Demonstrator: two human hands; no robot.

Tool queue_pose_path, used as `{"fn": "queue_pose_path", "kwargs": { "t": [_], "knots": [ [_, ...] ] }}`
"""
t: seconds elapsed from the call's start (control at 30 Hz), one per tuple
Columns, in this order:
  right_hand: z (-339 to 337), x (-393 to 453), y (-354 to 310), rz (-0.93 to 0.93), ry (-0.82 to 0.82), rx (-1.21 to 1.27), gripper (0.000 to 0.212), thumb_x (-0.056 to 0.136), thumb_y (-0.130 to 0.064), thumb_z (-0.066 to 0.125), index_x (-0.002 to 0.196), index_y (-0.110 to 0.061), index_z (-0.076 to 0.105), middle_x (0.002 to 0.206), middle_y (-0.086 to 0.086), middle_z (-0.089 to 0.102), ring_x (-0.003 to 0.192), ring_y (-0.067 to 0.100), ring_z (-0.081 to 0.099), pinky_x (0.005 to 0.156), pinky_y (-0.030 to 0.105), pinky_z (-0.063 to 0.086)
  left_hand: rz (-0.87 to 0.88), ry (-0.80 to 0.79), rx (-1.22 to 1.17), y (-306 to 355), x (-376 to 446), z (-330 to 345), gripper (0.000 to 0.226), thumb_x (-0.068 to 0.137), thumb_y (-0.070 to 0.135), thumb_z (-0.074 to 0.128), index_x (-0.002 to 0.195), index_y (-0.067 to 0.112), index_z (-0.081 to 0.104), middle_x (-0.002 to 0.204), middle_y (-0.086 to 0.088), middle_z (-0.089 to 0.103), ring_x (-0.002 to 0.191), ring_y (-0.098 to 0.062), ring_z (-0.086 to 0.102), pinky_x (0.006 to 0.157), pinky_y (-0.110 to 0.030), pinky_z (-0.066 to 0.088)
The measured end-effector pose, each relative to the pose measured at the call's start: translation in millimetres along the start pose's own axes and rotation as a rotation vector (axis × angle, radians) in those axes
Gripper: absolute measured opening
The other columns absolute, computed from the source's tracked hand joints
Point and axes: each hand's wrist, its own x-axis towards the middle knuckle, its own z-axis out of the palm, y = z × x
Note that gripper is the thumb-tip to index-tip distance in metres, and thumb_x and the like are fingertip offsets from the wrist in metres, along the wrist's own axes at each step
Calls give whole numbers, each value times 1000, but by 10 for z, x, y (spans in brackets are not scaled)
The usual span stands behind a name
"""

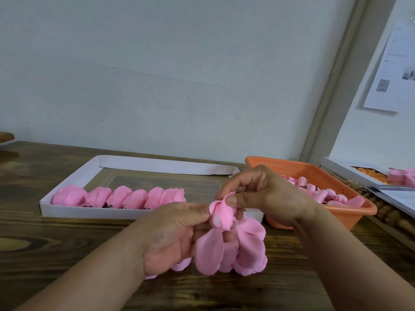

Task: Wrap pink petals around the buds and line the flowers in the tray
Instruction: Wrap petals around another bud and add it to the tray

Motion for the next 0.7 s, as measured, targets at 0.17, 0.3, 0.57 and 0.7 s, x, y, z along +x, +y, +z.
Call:
{"fn": "queue_pose_path", "kwargs": {
  "t": [0.17,0.3,0.57,0.7],
  "knots": [
    [-1,-15,11,10,-6,8,11,75,-1,63,83,-4,70,70,12,67,58,20,58,56,23,50,-34,-37,-150,6,-77,104,20,83,13,58,92,-2,69,66,-9,69,54,-16,67,43,-20,49],
    [1,-20,-13,14,-60,27,12,76,-1,62,83,-5,71,74,14,68,62,22,58,57,23,50,-19,-86,-180,-15,-82,127,22,95,14,44,105,-2,54,66,-6,69,57,-14,68,47,-20,51],
    [-10,-29,-28,46,-160,57,21,76,3,61,84,-10,75,81,19,66,66,29,56,59,28,50,-121,-145,-167,-21,-41,63,34,75,14,70,105,0,60,85,-9,65,76,-18,66,73,-28,54],
    [20,-31,-80,58,-144,0,20,75,2,62,84,-11,73,83,14,67,66,21,58,62,24,50,-124,-124,-112,-13,-31,79,26,76,14,65,98,1,60,81,-9,63,72,-16,63,69,-25,53]
  ]
}}
